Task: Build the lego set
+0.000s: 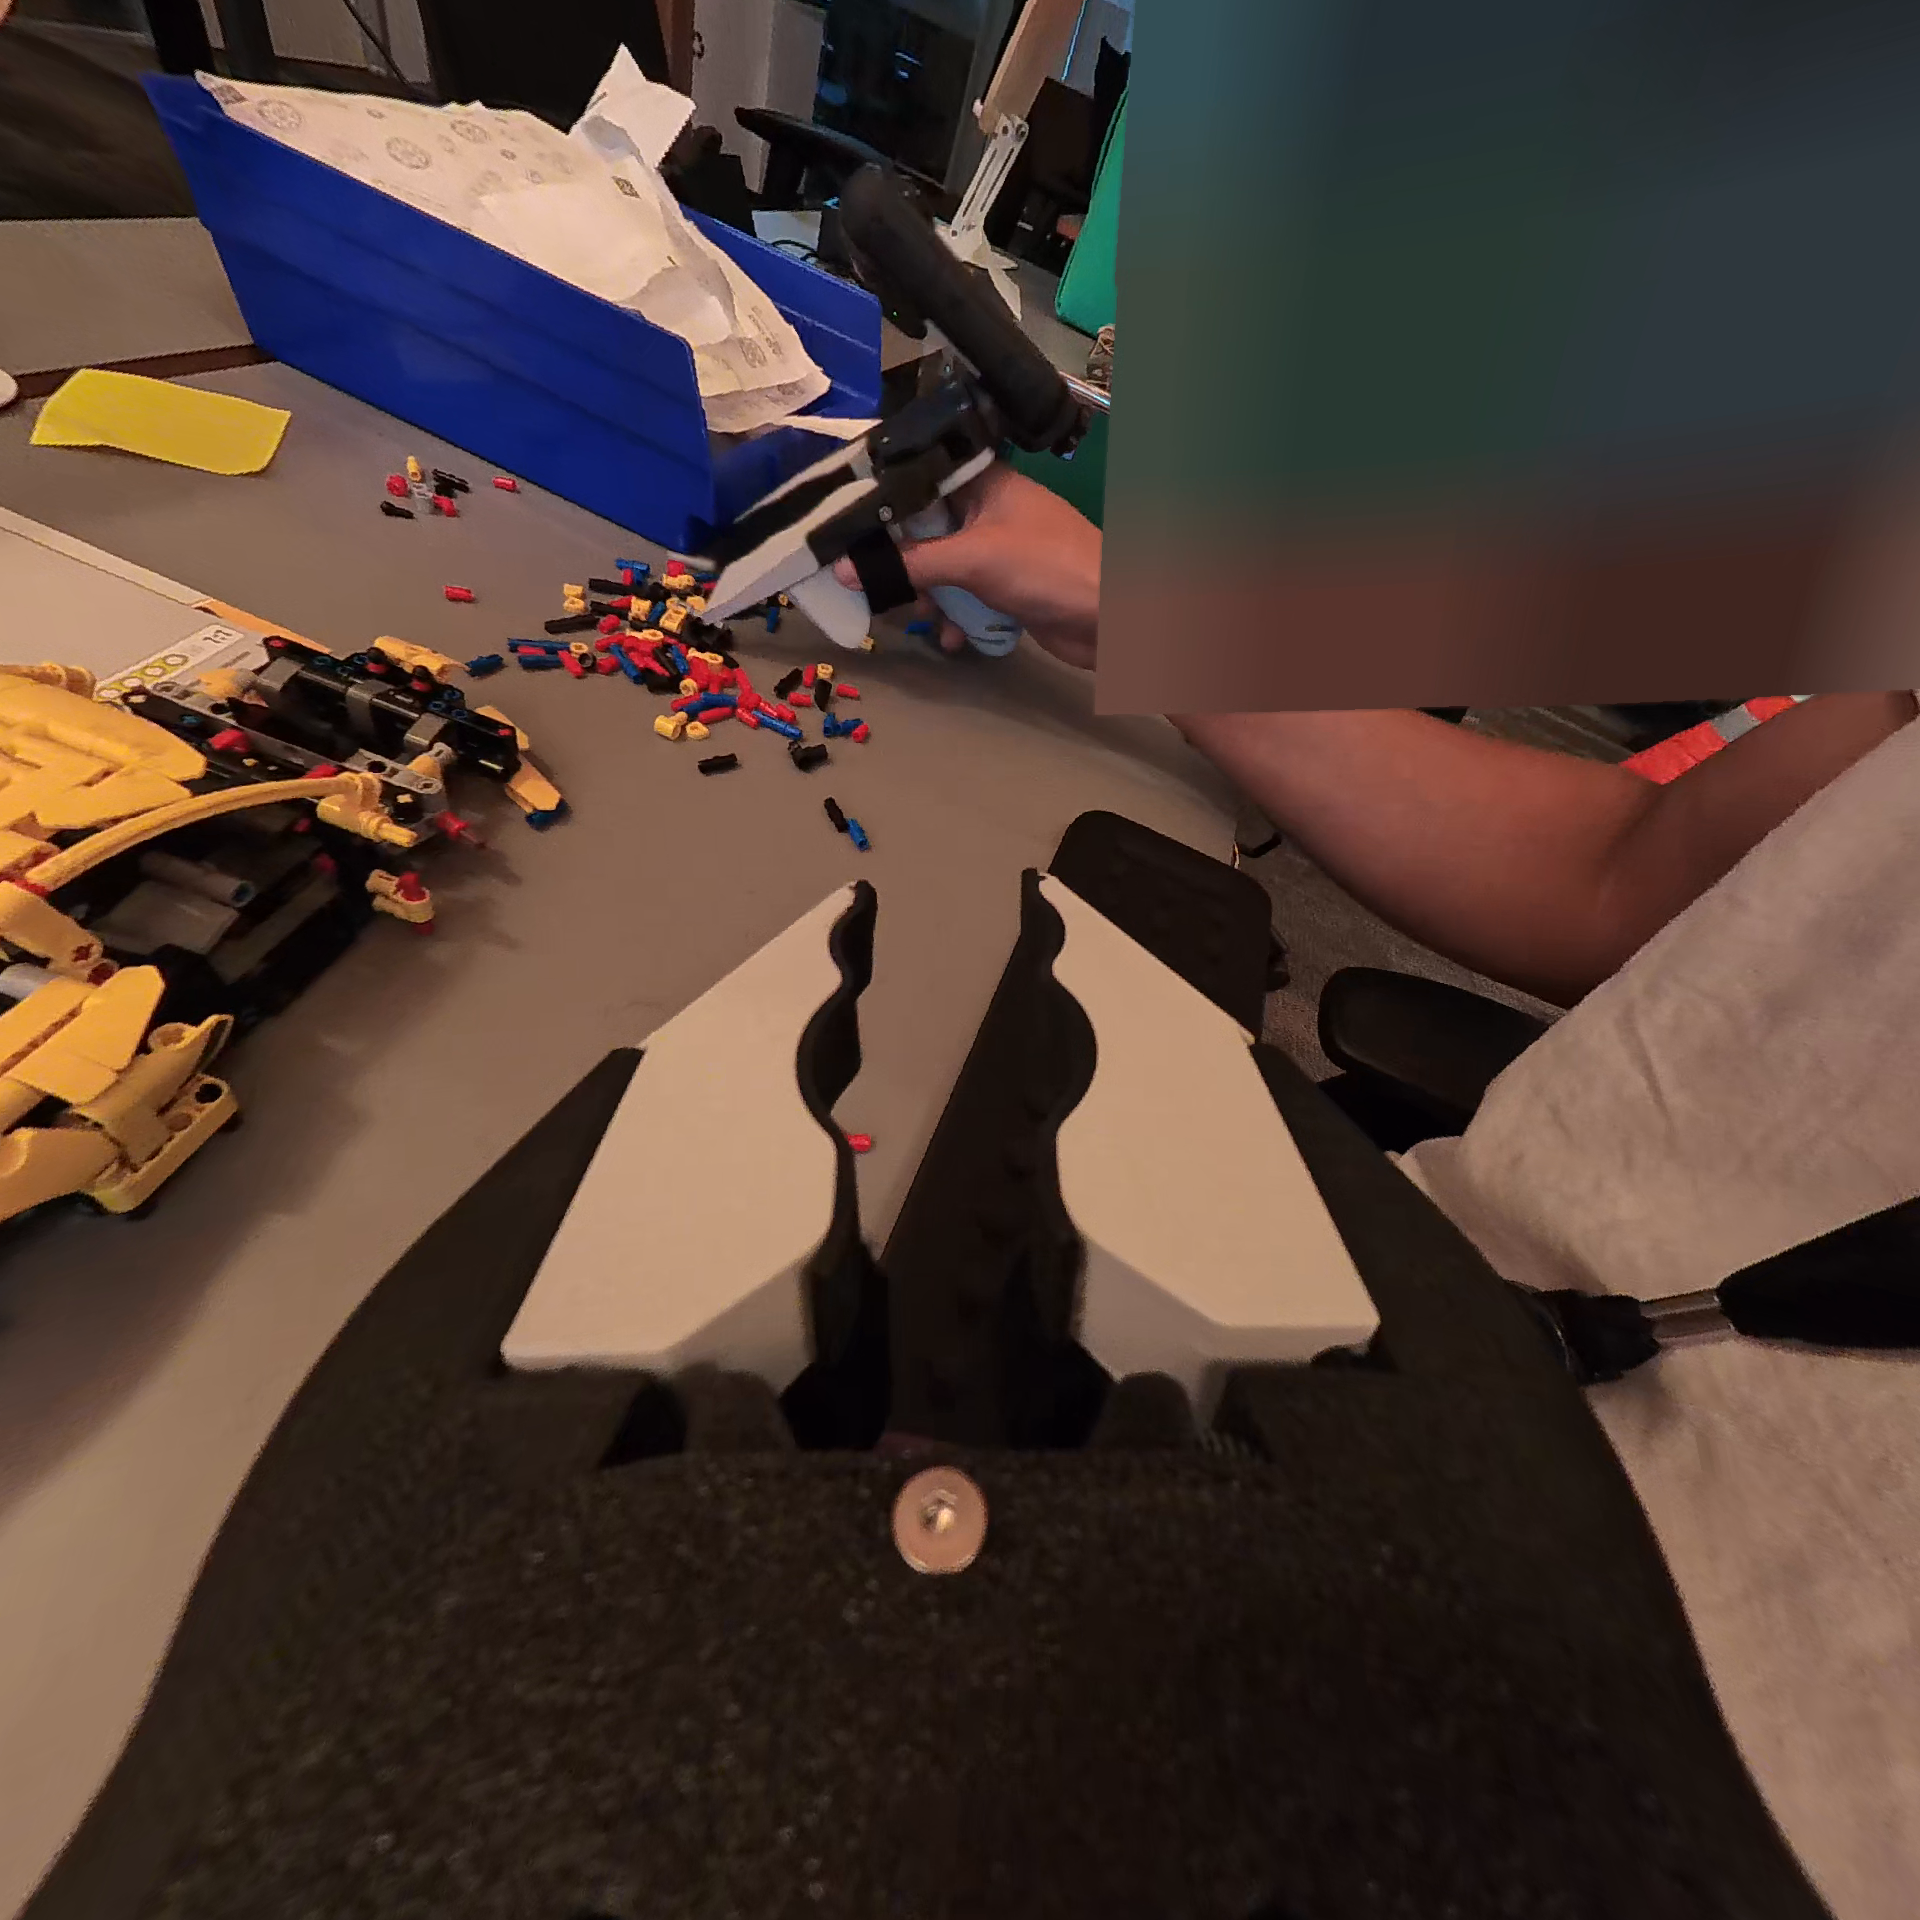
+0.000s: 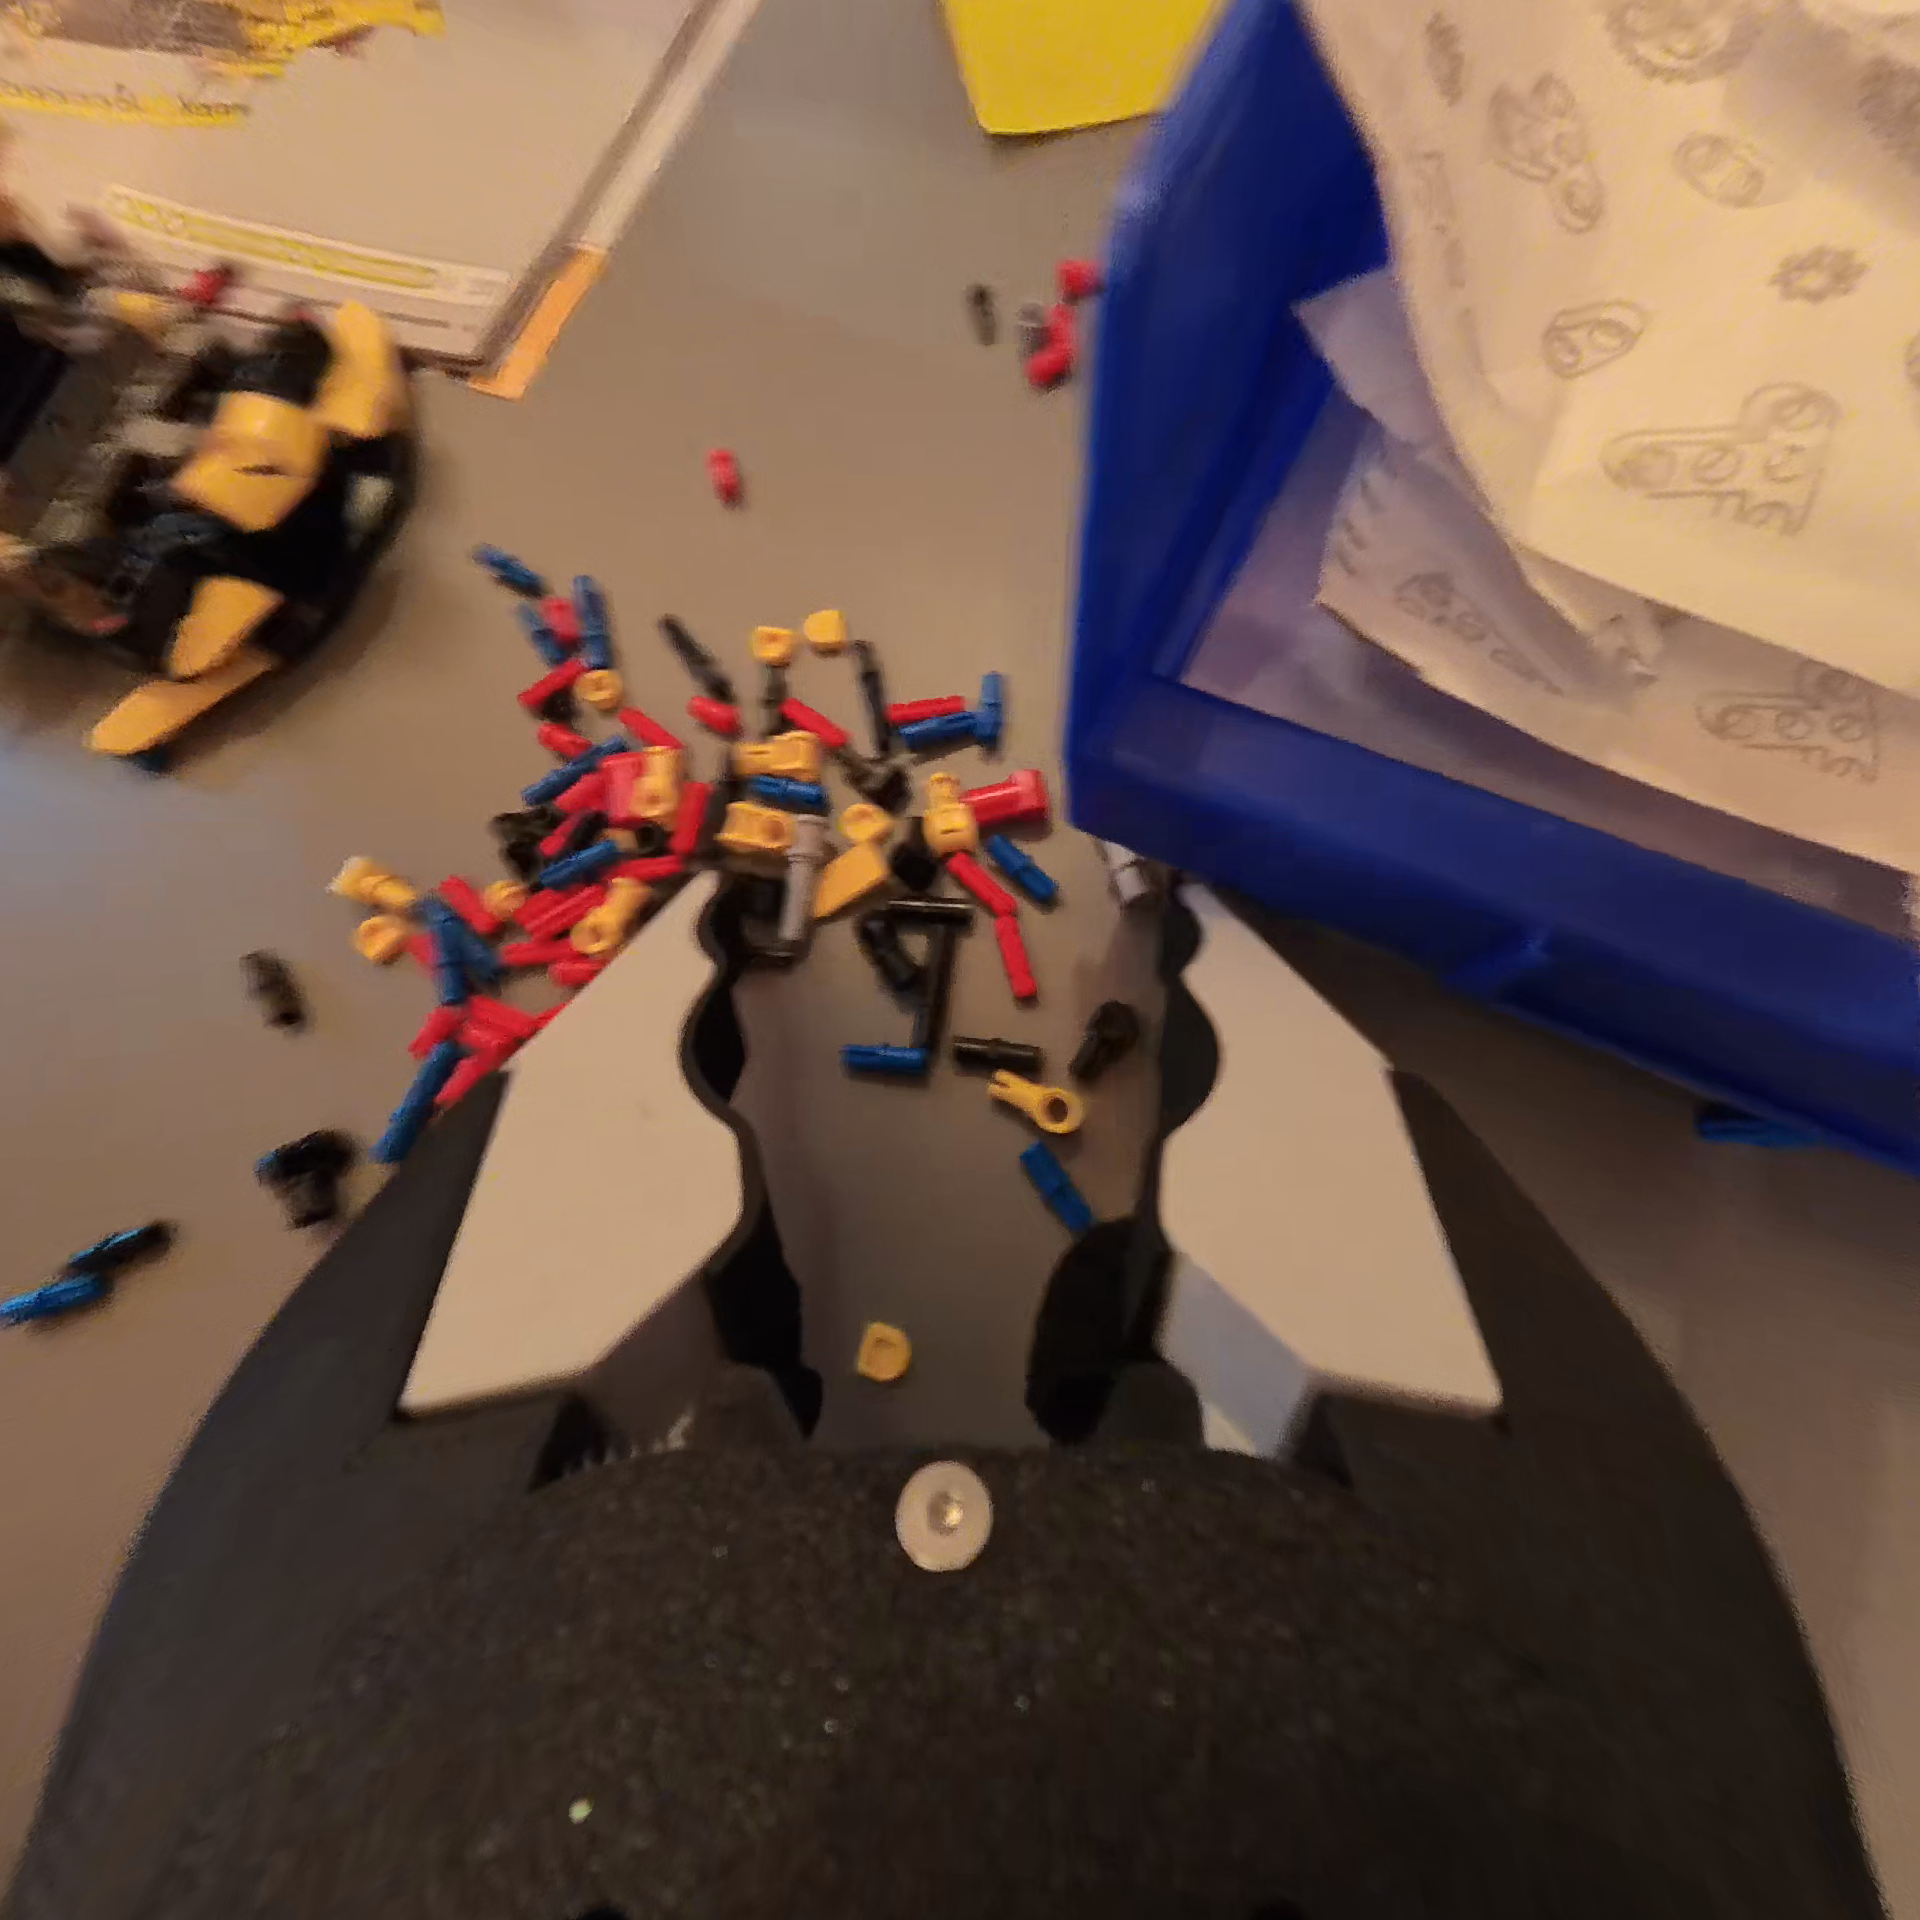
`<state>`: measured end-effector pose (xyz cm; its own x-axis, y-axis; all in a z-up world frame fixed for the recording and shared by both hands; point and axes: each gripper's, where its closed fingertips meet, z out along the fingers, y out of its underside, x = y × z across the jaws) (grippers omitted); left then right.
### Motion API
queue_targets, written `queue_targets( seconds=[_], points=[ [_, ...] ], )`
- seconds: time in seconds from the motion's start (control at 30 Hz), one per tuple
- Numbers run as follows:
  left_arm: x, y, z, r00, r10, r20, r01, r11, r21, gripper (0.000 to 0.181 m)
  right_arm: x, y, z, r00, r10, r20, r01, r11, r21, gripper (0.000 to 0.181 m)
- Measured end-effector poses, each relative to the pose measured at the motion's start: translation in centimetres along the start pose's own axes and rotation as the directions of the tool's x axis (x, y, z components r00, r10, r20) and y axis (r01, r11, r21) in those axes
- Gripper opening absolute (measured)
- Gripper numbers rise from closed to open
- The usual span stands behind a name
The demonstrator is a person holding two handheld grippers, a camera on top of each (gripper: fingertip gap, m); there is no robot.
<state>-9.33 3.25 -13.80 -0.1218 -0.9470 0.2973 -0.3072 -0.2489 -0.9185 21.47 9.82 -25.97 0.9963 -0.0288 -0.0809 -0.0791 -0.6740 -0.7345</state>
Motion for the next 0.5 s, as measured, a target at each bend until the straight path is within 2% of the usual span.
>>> queue_targets(
  seconds=[0.03, 0.07, 0.2, 0.37, 0.43, 0.5],
  points=[
    [0.0, 0.0, 0.1, 1.000, -0.001, -0.001, 0.001, 1.000, -0.001, 0.028, -1.1, -0.2, -0.2, 0.998, 0.000, 0.065, -0.001, 1.000, 0.015, 0.065],
    [0.0, -0.1, 0.2, 1.000, -0.002, -0.003, 0.002, 1.000, -0.002, 0.028, -1.4, -0.5, -0.5, 0.997, 0.022, 0.078, -0.025, 0.999, 0.037, 0.065],
    [-0.2, -0.2, 0.4, 1.000, -0.004, -0.004, 0.004, 1.000, -0.007, 0.028, 0.5, -0.3, -1.7, 0.996, -0.021, -0.083, 0.026, 0.998, 0.063, 0.066],
    [-0.2, -0.1, 0.6, 1.000, -0.012, -0.018, 0.012, 1.000, -0.014, 0.028, 3.5, 0.6, -2.1, 0.942, -0.220, -0.255, 0.224, 0.974, -0.013, 0.064],
    [-0.2, -0.1, 0.6, 1.000, -0.006, -0.018, 0.006, 1.000, -0.019, 0.028, 3.7, 0.5, -2.2, 0.951, -0.187, -0.247, 0.193, 0.981, 0.000, 0.063],
    [0.0, -0.2, 0.6, 1.000, -0.007, -0.021, 0.007, 1.000, -0.013, 0.028, 3.2, 0.4, -2.6, 0.977, -0.071, -0.200, 0.081, 0.996, 0.044, 0.062]
  ],
)
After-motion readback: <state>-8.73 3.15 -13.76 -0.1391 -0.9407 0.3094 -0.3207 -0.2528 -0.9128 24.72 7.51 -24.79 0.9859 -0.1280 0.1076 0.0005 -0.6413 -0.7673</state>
